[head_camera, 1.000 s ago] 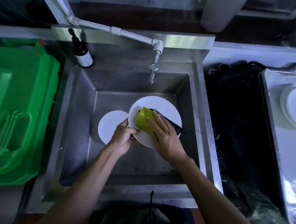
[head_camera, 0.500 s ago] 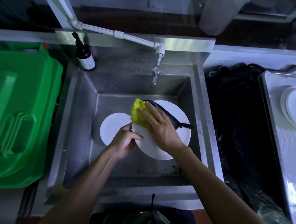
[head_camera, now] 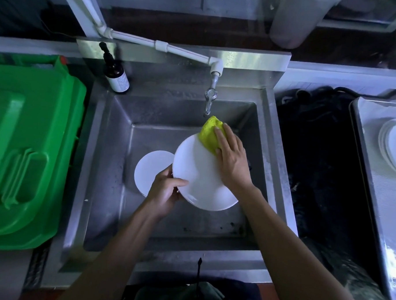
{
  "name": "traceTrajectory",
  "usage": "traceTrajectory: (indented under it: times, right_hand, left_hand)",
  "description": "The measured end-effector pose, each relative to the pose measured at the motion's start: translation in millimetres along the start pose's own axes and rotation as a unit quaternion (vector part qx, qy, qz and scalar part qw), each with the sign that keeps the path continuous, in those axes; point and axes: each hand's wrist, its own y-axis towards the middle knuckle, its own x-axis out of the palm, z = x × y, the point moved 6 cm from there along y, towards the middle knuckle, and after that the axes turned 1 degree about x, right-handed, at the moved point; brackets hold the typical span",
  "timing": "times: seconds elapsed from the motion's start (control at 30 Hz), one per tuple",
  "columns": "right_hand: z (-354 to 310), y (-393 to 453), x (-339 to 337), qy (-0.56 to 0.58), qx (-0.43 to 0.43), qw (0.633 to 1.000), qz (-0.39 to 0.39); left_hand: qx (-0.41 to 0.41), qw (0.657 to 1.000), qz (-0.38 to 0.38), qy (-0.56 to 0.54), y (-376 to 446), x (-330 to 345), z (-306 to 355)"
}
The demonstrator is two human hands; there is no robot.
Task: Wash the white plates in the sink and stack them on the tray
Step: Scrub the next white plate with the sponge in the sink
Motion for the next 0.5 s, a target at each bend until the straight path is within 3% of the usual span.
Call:
traceTrajectory:
  times: [0.5]
  right_hand:
    - [23.6,-54.6,7.0,0.026,0.106,0.994,-0.002]
  left_hand:
    - [0.005,0.996,0.068,-0.049,14.0,10.3,2.9]
